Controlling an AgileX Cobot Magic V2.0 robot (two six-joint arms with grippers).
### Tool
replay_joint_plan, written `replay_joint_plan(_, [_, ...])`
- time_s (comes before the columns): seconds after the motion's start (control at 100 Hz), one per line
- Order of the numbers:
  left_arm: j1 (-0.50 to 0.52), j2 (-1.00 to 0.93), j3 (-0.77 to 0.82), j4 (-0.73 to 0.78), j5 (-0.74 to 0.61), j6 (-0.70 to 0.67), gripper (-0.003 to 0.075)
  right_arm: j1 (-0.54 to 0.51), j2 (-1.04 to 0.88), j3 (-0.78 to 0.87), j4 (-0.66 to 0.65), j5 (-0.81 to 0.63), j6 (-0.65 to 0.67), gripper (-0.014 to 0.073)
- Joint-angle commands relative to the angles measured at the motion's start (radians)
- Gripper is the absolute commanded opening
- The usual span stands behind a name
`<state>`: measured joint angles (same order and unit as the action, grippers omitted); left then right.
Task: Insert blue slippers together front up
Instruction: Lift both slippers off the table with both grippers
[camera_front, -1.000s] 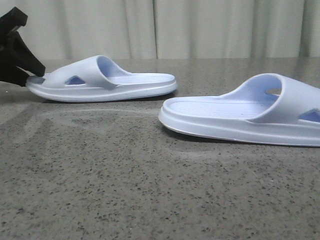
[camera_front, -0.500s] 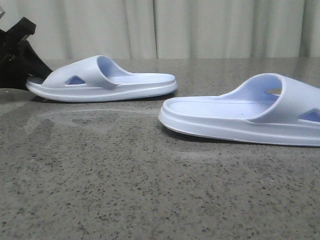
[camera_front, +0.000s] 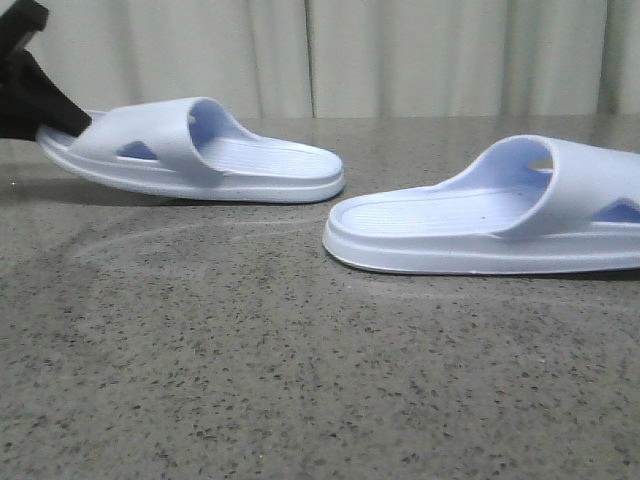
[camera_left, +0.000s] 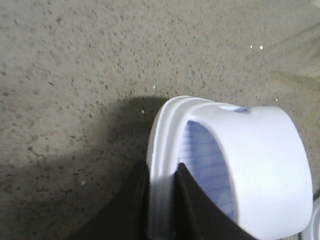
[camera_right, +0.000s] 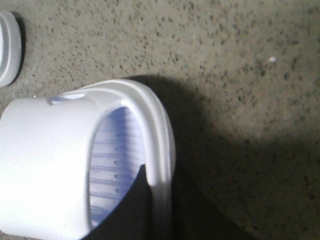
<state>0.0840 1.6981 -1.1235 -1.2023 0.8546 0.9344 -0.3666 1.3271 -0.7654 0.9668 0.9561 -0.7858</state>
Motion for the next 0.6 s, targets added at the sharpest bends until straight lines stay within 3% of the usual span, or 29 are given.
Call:
replay_joint_plan(0.0, [0.040,-0.090,-0.028,-0.036,0.024,0.012,0.0015,-0.006,-0.017,-0.064,0.075,0.011,-0.017,-0.0107])
replay_joint_plan(0.27, [0.136,-0.158,-0.028,-0.052,0.192,0.006,0.0015,-0.006,-0.017,-0.209,0.212,0.134,-0.017,-0.0107])
replay_joint_plan(0.59, [0.140,-0.161,-0.028,-0.140,0.364,-0.015,0.0015,-0.006,-0.017,-0.273,0.353,0.206,-0.051,-0.0107])
